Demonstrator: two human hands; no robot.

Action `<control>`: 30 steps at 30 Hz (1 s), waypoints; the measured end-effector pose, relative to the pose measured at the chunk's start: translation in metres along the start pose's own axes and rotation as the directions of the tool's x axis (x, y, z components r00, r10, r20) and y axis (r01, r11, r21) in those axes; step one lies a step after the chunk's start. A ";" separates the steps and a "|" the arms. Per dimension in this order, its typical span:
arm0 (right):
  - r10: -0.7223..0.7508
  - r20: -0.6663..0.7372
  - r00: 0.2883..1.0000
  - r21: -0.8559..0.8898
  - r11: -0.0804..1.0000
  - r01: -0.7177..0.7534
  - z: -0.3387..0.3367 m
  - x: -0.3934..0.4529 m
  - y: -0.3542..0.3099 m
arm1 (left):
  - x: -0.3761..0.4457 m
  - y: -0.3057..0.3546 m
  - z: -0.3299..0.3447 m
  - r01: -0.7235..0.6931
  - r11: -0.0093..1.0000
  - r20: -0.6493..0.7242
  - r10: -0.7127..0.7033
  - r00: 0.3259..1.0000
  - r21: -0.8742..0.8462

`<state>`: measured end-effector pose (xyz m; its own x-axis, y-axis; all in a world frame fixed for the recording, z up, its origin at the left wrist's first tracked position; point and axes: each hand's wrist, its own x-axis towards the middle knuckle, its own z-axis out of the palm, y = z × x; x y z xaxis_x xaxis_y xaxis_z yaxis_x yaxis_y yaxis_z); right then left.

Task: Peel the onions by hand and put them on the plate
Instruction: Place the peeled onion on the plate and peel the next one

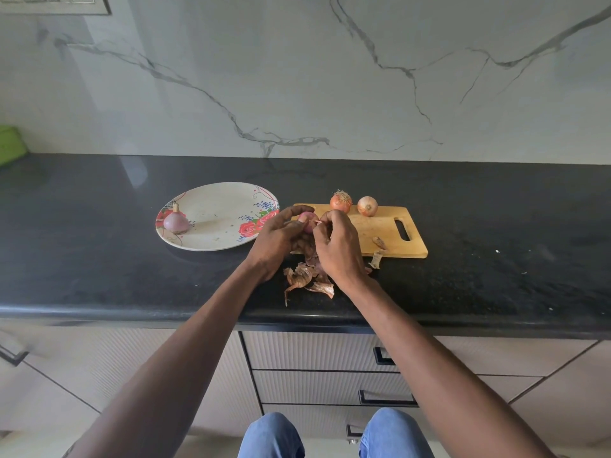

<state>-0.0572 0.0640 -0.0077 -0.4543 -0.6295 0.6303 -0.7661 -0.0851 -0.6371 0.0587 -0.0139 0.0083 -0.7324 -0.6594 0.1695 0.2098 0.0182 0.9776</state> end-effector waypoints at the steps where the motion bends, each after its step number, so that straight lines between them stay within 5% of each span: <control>1: -0.001 -0.001 1.000 0.002 1.000 0.001 0.000 0.000 0.000 | 0.000 0.001 -0.001 -0.005 1.000 0.000 0.005 1.000 0.007; 10: 0.004 0.008 1.000 0.083 0.997 -0.005 -0.004 -0.001 -0.004 | 0.000 0.002 0.000 0.045 0.997 -0.011 -0.046 0.999 -0.060; 18: 0.157 0.075 0.985 0.204 0.964 -0.170 -0.009 0.000 -0.008 | 0.000 0.004 -0.001 0.040 0.990 -0.043 -0.046 0.998 -0.132; 30: 0.013 -0.114 0.993 0.112 0.994 0.000 -0.013 0.001 -0.007 | 0.002 0.002 -0.001 0.010 0.988 -0.089 -0.024 0.996 -0.155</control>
<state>-0.0581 0.0740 0.0029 -0.5126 -0.5386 0.6687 -0.7105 -0.1712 -0.6826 0.0580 -0.0162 0.0105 -0.6768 -0.7237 0.1346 0.3003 -0.1045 0.9481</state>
